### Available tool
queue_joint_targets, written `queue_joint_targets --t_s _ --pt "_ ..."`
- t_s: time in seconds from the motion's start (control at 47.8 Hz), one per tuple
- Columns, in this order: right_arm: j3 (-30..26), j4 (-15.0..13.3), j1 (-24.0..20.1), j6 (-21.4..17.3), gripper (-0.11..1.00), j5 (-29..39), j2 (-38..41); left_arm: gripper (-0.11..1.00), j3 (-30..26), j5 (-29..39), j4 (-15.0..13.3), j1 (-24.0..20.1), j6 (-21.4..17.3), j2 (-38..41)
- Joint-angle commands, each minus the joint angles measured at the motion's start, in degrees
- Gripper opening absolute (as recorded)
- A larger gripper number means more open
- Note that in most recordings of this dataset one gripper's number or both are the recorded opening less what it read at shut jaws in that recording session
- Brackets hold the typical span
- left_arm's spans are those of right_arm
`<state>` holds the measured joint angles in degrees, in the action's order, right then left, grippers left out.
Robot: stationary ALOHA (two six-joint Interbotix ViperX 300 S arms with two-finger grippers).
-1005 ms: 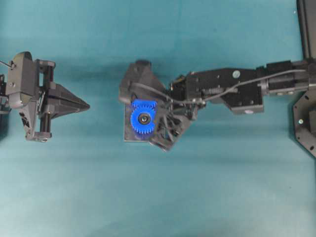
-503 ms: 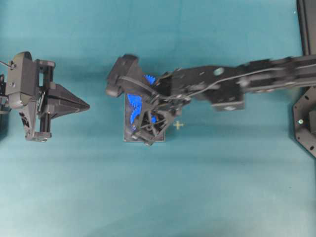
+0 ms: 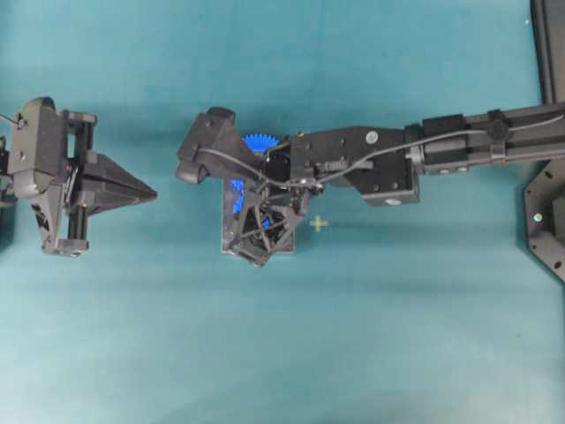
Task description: Fit the small gear onto the shaft.
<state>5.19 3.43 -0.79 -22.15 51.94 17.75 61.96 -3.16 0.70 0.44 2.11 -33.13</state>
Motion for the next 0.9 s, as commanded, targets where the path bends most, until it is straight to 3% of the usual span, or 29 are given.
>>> queue_joint_targets --t_s 0.0,0.272,0.503,0.712,0.879 --pt "-0.18 -1.41 -0.18 -0.97 0.70 1.85 -2.55 0.00 -0.53 -0.53 0.18 0.09 0.09 -0.53" --pt "1.76 -2.90 0.09 -0.26 0.70 1.58 -14.06 0.00 0.09 -0.53 0.09 0.09 0.09 -2.11" --pt "11.69 -2.99 -0.18 -0.26 0.69 -0.62 -24.17 0.00 0.44 -0.53 0.18 0.09 0.09 -2.90" --pt "22.32 -3.16 -0.26 -0.09 0.67 -9.40 -30.32 0.00 0.53 -0.53 0.18 0.09 -0.09 -2.99" --pt "27.42 -3.78 -0.26 -0.18 0.67 -15.47 -34.01 0.00 0.62 -0.70 0.18 0.18 -0.26 -3.60"
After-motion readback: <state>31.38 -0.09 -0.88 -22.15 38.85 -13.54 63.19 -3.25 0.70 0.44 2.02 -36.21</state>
